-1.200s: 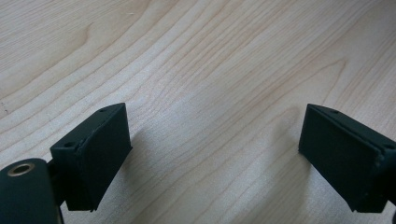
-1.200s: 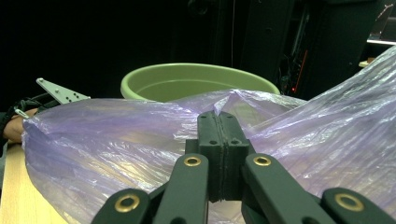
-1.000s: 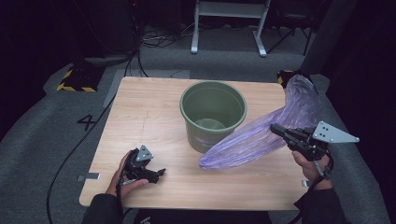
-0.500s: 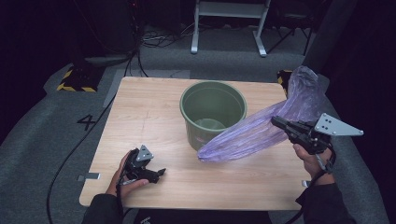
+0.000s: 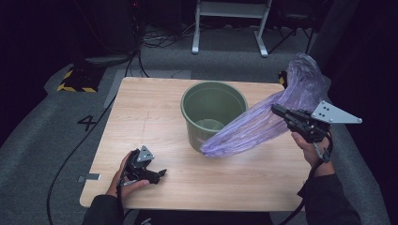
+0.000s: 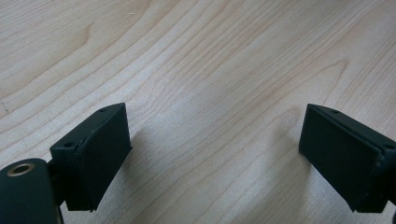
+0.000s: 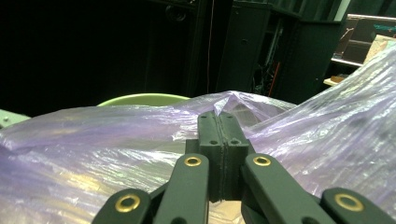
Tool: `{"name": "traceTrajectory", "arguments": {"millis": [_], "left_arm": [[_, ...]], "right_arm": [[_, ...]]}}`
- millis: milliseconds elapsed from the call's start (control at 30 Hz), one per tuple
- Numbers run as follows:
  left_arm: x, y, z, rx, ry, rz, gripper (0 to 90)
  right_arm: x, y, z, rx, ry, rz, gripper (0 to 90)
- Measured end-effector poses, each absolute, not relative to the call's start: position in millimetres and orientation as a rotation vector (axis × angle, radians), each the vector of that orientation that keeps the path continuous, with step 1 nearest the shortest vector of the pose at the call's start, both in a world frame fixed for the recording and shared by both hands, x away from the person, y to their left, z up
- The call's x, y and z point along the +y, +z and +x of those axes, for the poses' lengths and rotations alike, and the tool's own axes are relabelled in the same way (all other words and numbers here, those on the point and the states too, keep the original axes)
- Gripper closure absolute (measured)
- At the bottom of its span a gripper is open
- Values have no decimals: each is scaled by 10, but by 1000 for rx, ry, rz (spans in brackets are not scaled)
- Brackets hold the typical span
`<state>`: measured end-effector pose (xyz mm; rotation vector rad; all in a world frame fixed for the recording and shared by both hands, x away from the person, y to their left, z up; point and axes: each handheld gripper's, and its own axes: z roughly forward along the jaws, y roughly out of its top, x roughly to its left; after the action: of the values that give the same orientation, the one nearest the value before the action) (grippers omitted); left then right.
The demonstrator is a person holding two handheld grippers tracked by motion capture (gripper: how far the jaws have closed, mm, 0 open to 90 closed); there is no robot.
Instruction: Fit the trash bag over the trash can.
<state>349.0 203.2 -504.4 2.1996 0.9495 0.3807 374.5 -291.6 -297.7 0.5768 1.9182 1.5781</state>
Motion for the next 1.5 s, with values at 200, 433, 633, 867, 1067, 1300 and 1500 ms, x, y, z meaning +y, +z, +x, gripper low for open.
{"name": "traceTrajectory", "arguments": {"millis": [200, 433, 633, 867, 1067, 1300, 1500], "left_arm": [[2030, -5045, 3490, 951, 381, 2199, 85], [2030, -5044, 3490, 950, 381, 2199, 85], [2017, -5026, 3485, 944, 379, 2212, 99], [1922, -4935, 3435, 897, 387, 2209, 164], [1886, -4798, 3397, 857, 402, 2170, 162], [1896, -4583, 3391, 817, 432, 2102, 161], [1982, -4333, 3424, 804, 468, 2016, 194]], "right_arm": [[-2968, -2916, 3734, 1892, 1593, 581, 900], [-3070, -2879, 3724, 1849, 1595, 611, 900], [-3145, -2814, 3731, 1818, 1584, 634, 900], [-3201, -2729, 3712, 1789, 1573, 645, 900], [-3235, -2687, 3730, 1746, 1553, 684, 900], [-3202, -2714, 3847, 1726, 1506, 738, 900], [-3135, -2710, 3952, 1712, 1491, 774, 900]]}}
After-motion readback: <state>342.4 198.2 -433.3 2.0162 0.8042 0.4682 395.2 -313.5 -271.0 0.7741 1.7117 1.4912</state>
